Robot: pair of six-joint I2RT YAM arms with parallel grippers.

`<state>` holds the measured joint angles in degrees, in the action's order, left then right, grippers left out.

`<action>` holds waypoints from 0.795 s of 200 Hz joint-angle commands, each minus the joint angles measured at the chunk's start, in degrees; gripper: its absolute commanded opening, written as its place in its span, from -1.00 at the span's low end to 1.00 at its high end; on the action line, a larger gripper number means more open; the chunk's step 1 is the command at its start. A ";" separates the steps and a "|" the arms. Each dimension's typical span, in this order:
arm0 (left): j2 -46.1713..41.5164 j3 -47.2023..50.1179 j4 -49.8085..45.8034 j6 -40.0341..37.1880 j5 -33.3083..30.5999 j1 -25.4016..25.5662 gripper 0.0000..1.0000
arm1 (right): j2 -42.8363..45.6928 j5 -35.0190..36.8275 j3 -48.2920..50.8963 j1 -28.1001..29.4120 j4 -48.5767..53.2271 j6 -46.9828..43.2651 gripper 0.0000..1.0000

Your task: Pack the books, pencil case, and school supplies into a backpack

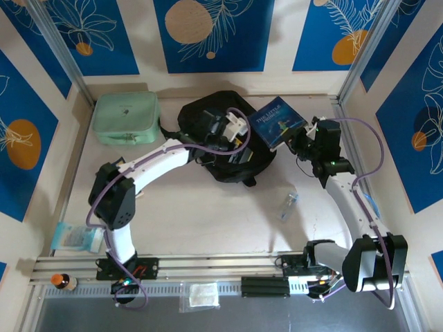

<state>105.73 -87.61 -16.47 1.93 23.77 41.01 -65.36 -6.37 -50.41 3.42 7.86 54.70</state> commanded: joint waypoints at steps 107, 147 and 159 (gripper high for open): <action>20.63 -25.18 -23.69 -7.60 -3.34 4.59 -0.01 | 5.42 3.70 2.36 -7.03 8.43 -1.00 -0.97; 26.12 -32.72 -25.01 -4.60 -0.82 4.63 -0.14 | 6.55 3.11 3.24 -9.21 9.70 -0.99 -0.97; 27.25 -33.99 -24.93 -3.86 -1.07 4.68 -0.15 | 6.98 3.27 3.45 -9.37 9.89 -1.08 -0.97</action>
<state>130.69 -117.78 -39.24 -4.34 21.12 45.32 -61.08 -3.05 -47.51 -5.45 18.59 54.39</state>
